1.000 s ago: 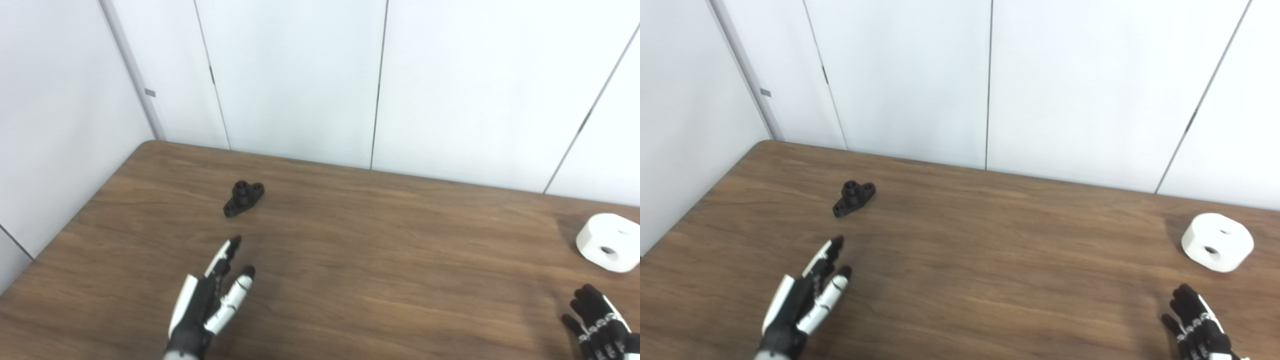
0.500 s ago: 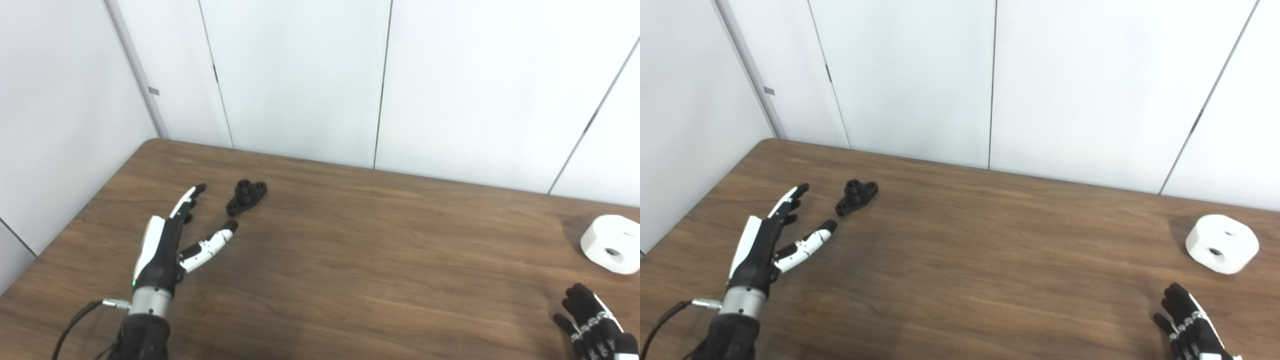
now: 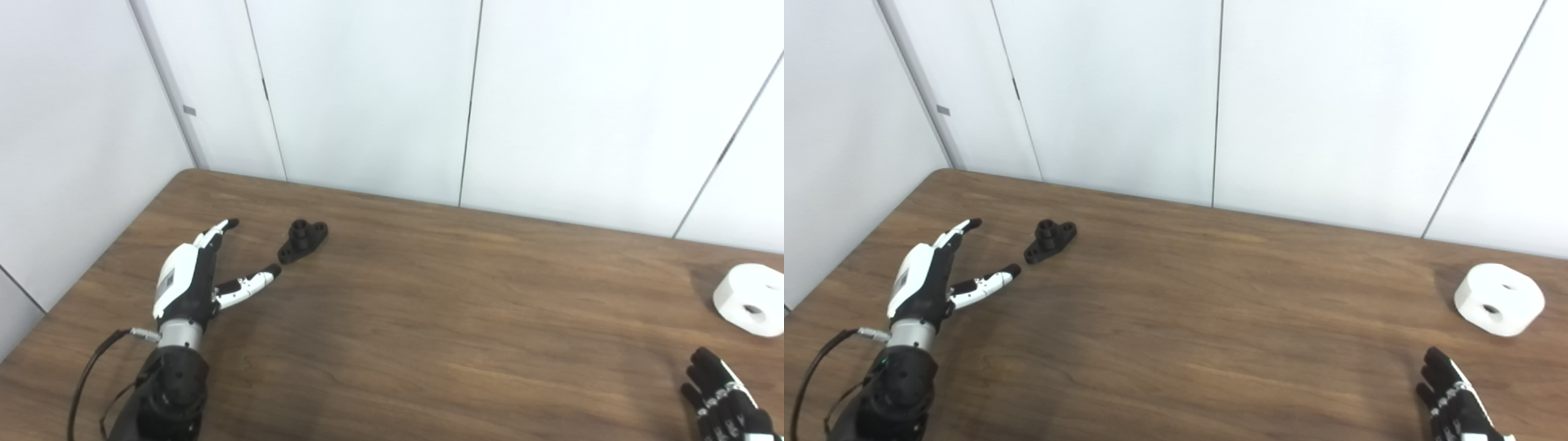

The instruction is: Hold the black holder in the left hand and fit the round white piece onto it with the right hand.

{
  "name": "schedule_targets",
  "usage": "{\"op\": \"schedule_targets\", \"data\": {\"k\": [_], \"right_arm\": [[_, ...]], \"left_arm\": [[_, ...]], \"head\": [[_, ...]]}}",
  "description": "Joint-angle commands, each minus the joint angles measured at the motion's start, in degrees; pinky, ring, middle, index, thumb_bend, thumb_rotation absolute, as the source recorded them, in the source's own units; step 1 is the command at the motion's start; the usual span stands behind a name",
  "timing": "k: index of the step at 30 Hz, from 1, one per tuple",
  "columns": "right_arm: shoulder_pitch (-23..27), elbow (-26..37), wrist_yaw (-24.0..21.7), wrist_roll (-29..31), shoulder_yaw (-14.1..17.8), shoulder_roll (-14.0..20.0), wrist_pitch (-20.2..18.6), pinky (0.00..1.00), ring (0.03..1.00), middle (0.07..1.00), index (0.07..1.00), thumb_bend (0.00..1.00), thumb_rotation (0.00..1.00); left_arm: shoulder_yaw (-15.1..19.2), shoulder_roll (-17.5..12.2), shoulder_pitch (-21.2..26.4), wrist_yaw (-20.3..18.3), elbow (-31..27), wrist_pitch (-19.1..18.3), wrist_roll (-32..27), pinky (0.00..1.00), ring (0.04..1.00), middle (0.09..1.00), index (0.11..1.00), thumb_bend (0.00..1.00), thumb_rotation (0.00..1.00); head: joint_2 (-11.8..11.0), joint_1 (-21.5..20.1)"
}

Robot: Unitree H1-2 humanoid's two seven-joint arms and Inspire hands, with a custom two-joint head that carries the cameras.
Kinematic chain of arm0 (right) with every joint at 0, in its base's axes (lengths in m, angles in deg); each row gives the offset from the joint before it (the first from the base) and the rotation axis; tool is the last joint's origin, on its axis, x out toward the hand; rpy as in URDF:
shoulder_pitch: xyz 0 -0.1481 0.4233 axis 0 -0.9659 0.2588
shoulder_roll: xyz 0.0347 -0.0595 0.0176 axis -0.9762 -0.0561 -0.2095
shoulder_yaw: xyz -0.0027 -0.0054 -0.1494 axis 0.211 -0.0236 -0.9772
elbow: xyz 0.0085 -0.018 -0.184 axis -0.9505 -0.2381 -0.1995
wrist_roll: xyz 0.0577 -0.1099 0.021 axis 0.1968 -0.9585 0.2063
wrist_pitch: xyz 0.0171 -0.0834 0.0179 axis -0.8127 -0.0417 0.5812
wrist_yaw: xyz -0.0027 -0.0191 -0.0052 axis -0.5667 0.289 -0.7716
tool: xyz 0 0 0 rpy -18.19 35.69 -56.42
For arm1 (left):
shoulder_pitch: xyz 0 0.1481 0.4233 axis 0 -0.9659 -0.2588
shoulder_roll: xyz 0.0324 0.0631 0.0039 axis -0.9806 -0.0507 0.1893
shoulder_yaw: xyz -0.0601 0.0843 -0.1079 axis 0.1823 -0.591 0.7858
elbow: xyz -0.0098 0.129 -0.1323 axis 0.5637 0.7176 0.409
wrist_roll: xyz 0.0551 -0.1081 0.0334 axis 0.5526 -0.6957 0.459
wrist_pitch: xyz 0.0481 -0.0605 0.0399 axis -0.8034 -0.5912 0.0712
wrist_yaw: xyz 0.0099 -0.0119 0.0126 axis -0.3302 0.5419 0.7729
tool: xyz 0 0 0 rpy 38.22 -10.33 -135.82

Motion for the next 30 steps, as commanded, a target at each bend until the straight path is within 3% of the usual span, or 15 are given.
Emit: {"op": "schedule_targets", "data": {"k": [1, 13, 30], "right_arm": [[-5.80, 2.43, -0.49, 0.67, -0.65, -0.30, 1.48, 0.96, 0.960, 0.936, 0.890, 0.80, 0.90], [-6.50, 3.49, 0.10, 0.41, -0.83, -0.77, 0.97, 0.95, 0.953, 0.931, 0.895, 0.77, 0.91], [-7.47, 4.54, -0.01, 0.87, -0.69, -0.80, 1.04, 0.94, 0.946, 0.922, 0.885, 0.76, 0.90]], "left_arm": [[-0.52, -2.15, 3.73, 2.42, 0.80, 1.99, 2.51, 1.00, 0.956, 0.911, 0.860, 0.86, 0.44], [-4.73, -3.61, 11.84, 1.05, 10.80, -0.80, 4.40, 1.00, 0.971, 0.919, 0.829, 0.90, 0.46], [-9.10, -3.54, 18.11, 1.92, 21.39, 0.79, 3.90, 1.00, 0.956, 0.908, 0.815, 0.89, 0.43]], "head": [[0.09, -0.07], [0.37, -0.83], [0.98, -1.85]]}}
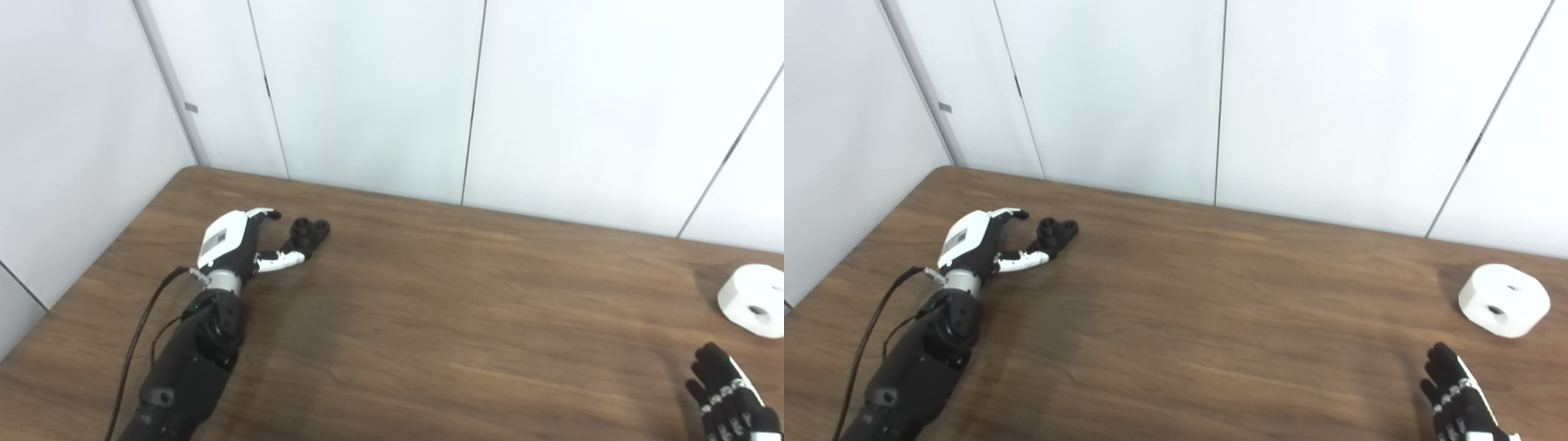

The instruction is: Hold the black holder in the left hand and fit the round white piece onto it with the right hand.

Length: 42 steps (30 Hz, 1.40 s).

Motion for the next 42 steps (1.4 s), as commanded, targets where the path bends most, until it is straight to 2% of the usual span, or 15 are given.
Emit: {"op": "schedule_targets", "data": {"k": [1, 7, 12, 14, 17, 22, 35, 42], "right_arm": [[-6.80, 2.14, 0.00, 0.28, -0.45, -0.65, 1.54, 0.93, 0.942, 0.918, 0.882, 0.76, 0.90], [-7.06, 2.69, 0.11, 0.06, -0.35, -0.59, 1.28, 0.92, 0.937, 0.916, 0.879, 0.77, 0.90], [-7.36, 3.33, 0.04, 0.23, -0.46, -0.59, 0.87, 0.95, 0.955, 0.930, 0.890, 0.77, 0.91], [-7.25, 2.45, -0.78, 0.00, -0.66, -0.07, 2.65, 0.96, 0.961, 0.939, 0.902, 0.76, 0.92], [-6.99, 1.13, -1.56, -0.23, -0.72, 0.35, 4.69, 0.98, 0.976, 0.965, 0.942, 0.81, 0.96], [-7.10, 2.42, -1.25, -0.05, -0.60, 0.09, 2.69, 1.00, 0.987, 0.977, 0.958, 0.83, 0.96], [-7.17, 3.45, -1.03, 0.09, -0.12, 0.16, 1.34, 1.00, 0.996, 0.983, 0.963, 0.80, 0.97], [-7.11, 3.36, -1.09, -0.45, -0.04, 0.39, 1.64, 1.00, 1.000, 0.988, 0.968, 0.79, 0.99]], "left_arm": [[-0.06, -1.53, 3.32, 1.73, 0.24, 0.80, 0.88, 1.00, 0.956, 0.906, 0.816, 0.89, 0.43], [-1.87, -1.97, 4.16, 0.69, 0.38, -1.04, 2.02, 1.00, 0.966, 0.910, 0.818, 0.88, 0.44], [-2.46, -2.08, 4.61, 0.11, 0.74, -2.25, 1.74, 1.00, 0.967, 0.911, 0.815, 0.86, 0.44], [-2.45, -2.03, 4.71, -0.08, 0.82, -2.43, 1.59, 0.99, 0.964, 0.909, 0.810, 0.86, 0.43], [-2.69, -2.00, 4.92, -0.05, 1.34, -2.37, 1.69, 0.99, 0.960, 0.906, 0.800, 0.86, 0.42], [-3.04, -2.18, 4.64, 0.49, 1.69, -1.63, 2.02, 0.97, 0.950, 0.895, 0.771, 0.85, 0.40], [-4.63, -2.95, 4.21, -1.28, -0.12, -4.60, 3.89, 0.99, 0.959, 0.891, 0.742, 0.82, 0.39], [-5.61, -3.56, 4.15, -0.92, 0.06, -3.93, 4.39, 0.99, 0.958, 0.879, 0.655, 0.82, 0.30]], "head": [[0.15, -0.01], [0.47, 0.00], [0.79, -0.26], [0.86, -0.26], [1.06, -0.27], [1.32, -0.47], [1.78, -0.11], [2.18, 0.02]]}}
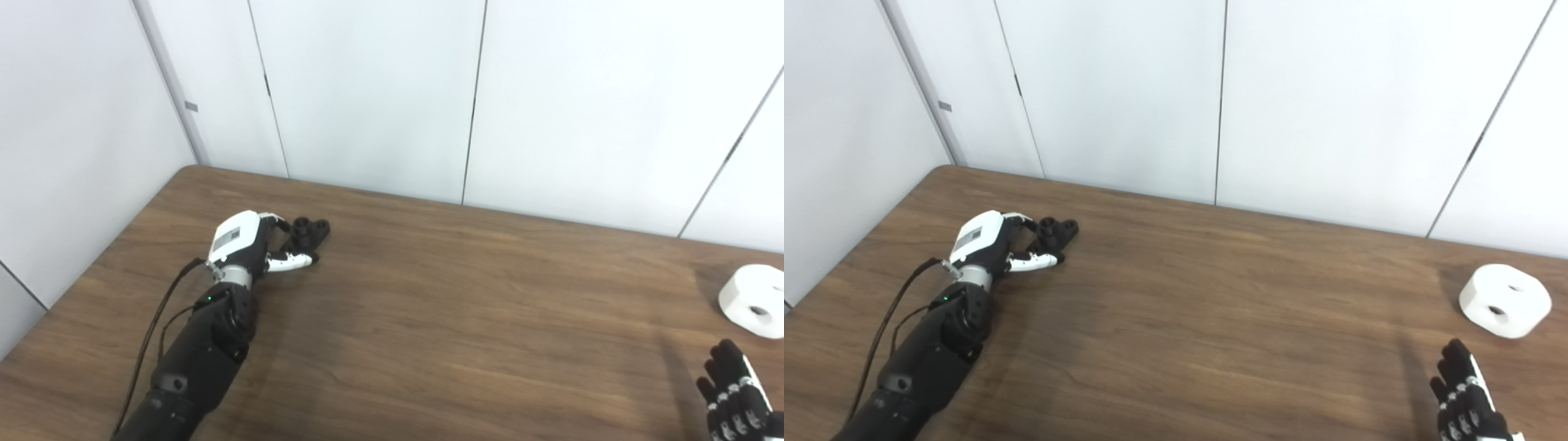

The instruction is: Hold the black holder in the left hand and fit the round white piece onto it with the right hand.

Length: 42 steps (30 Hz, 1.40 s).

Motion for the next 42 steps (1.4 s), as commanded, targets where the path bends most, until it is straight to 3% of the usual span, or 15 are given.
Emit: {"op": "schedule_targets", "data": {"k": [1, 10, 20, 22, 25, 31, 42], "right_arm": [[-6.95, 2.09, -0.16, -0.35, -0.38, 0.33, 1.43, 1.00, 1.000, 0.989, 0.969, 0.79, 0.99], [-6.98, 2.51, -0.09, -1.52, -0.10, 0.46, 1.56, 1.00, 1.000, 1.000, 0.987, 0.79, 1.00], [-7.20, 3.06, -0.14, -1.71, 0.05, 0.36, 1.63, 1.00, 1.000, 1.000, 0.992, 0.76, 1.00], [-7.25, 3.21, -0.13, -1.64, 0.08, 0.35, 1.40, 1.00, 1.000, 1.000, 0.992, 0.77, 1.00], [-7.35, 3.25, -0.13, -1.85, 0.10, 0.42, 1.43, 1.00, 1.000, 1.000, 0.990, 0.77, 1.00], [-7.21, 2.19, -1.11, -1.33, 0.16, 0.89, 3.17, 1.00, 1.000, 1.000, 0.988, 0.65, 1.00], [-7.15, 3.08, -0.78, -1.81, 0.43, 0.75, 2.63, 1.00, 1.000, 1.000, 1.000, 0.66, 1.00]], "left_arm": [[-0.39, -1.99, 1.99, 0.37, -0.96, 0.27, 1.54, 1.00, 0.963, 0.882, 0.651, 0.81, 0.28], [-0.34, -1.31, 1.93, 0.51, -0.03, 0.63, 1.07, 1.00, 0.958, 0.866, 0.629, 0.80, 0.19], [2.53, 0.02, 2.22, 1.05, 0.97, 2.84, -4.19, 1.00, 0.953, 0.859, 0.591, 0.77, 0.07], [3.01, 0.33, 2.30, 1.42, 1.43, 3.41, -4.94, 1.00, 0.956, 0.862, 0.512, 0.57, 0.06], [3.38, 0.49, 2.35, 1.44, 1.82, 4.46, -6.23, 1.00, 0.965, 0.860, 0.489, 0.52, 0.04], [2.47, 0.19, 2.78, 0.42, 2.07, 3.87, -5.72, 1.00, 0.960, 0.836, 0.486, 0.51, 0.04], [1.07, -0.41, 3.08, -1.04, 1.55, 2.08, -4.78, 1.00, 0.952, 0.822, 0.487, 0.51, 0.04]], "head": [[0.07, 0.02], [0.51, 0.05], [0.50, -0.12], [0.53, -0.16], [0.58, -0.21], [0.68, -0.26], [0.81, -0.23]]}}
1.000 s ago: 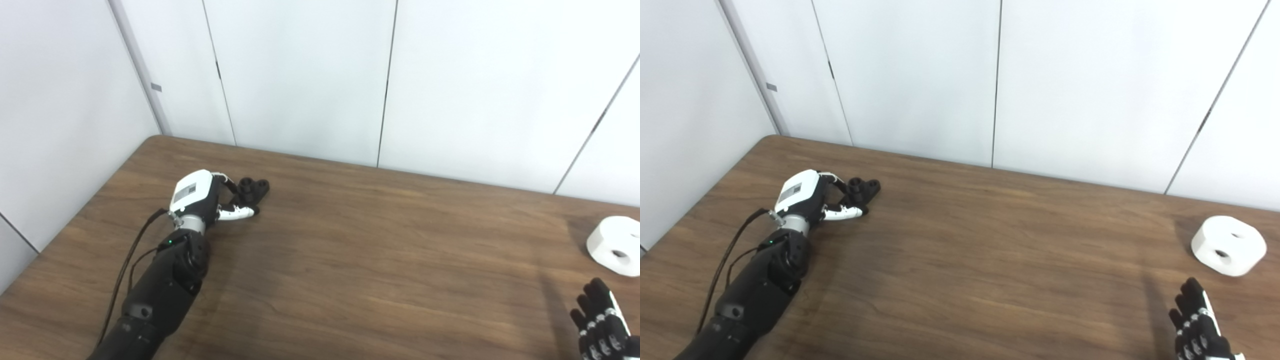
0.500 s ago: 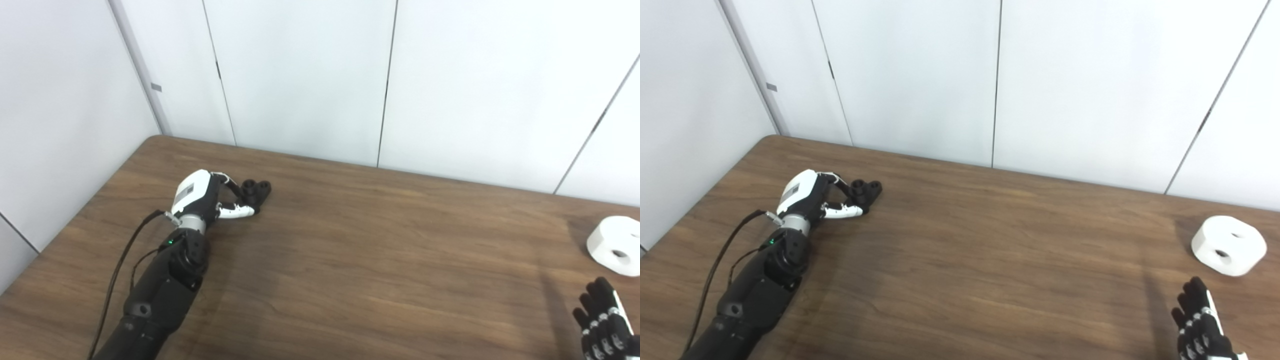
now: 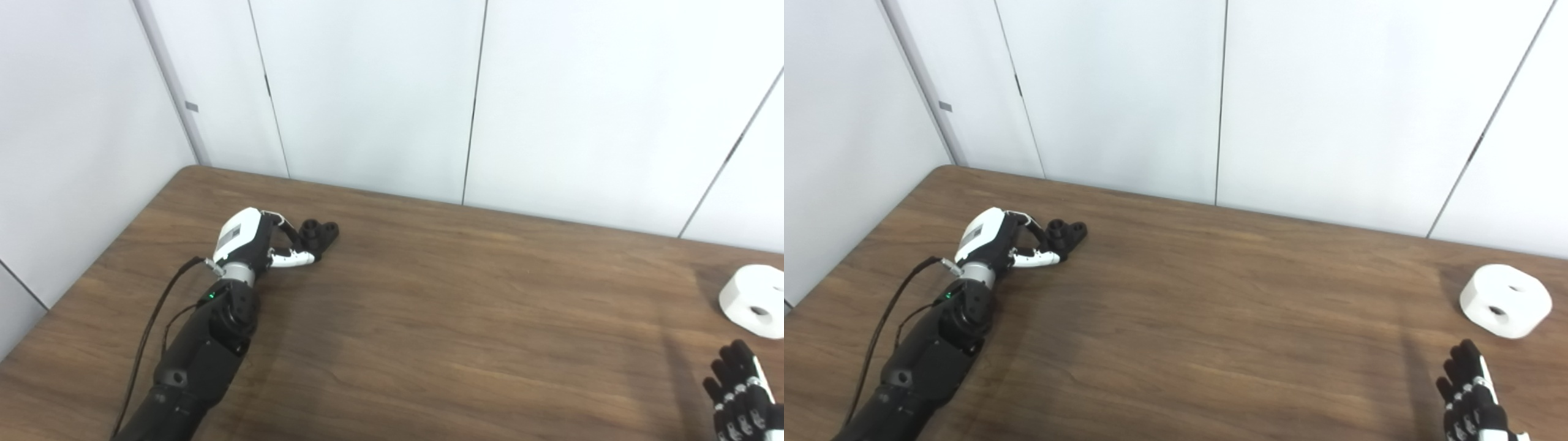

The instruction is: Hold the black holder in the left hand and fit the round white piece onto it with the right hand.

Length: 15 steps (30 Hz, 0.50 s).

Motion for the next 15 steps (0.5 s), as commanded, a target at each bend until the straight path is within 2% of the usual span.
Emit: {"op": "schedule_targets", "data": {"k": [1, 7, 11, 15], "right_arm": [[-7.02, 2.55, -0.32, 0.10, -0.28, 0.60, 2.28, 1.00, 1.000, 1.000, 1.000, 0.67, 1.00], [-6.97, 2.64, -0.13, -0.07, -0.39, 0.38, 1.80, 1.00, 1.000, 1.000, 1.000, 0.67, 1.00], [-6.90, 2.55, 0.02, -0.37, -0.52, 0.22, 1.85, 1.00, 1.000, 1.000, 0.995, 0.66, 1.00], [-6.90, 2.81, 0.19, -0.71, -0.61, 0.12, 1.62, 1.00, 1.000, 1.000, 0.997, 0.66, 1.00]], "left_arm": [[-0.83, -1.50, 1.57, -0.93, -0.69, -0.31, 1.10, 1.00, 0.952, 0.821, 0.487, 0.51, 0.04], [-0.85, -1.79, 0.73, -1.98, -2.58, 0.06, 0.23, 1.00, 0.954, 0.818, 0.486, 0.52, 0.04], [-0.25, -1.37, -0.77, -3.56, -6.82, -0.79, -0.76, 1.00, 0.947, 0.819, 0.486, 0.52, 0.04], [0.14, -0.46, -2.72, -5.62, -11.76, -2.33, -2.02, 0.90, 0.938, 0.811, 0.486, 0.52, 0.04]], "head": [[0.03, -0.05], [0.09, -0.44], [0.09, -0.44], [0.09, -0.44]]}}
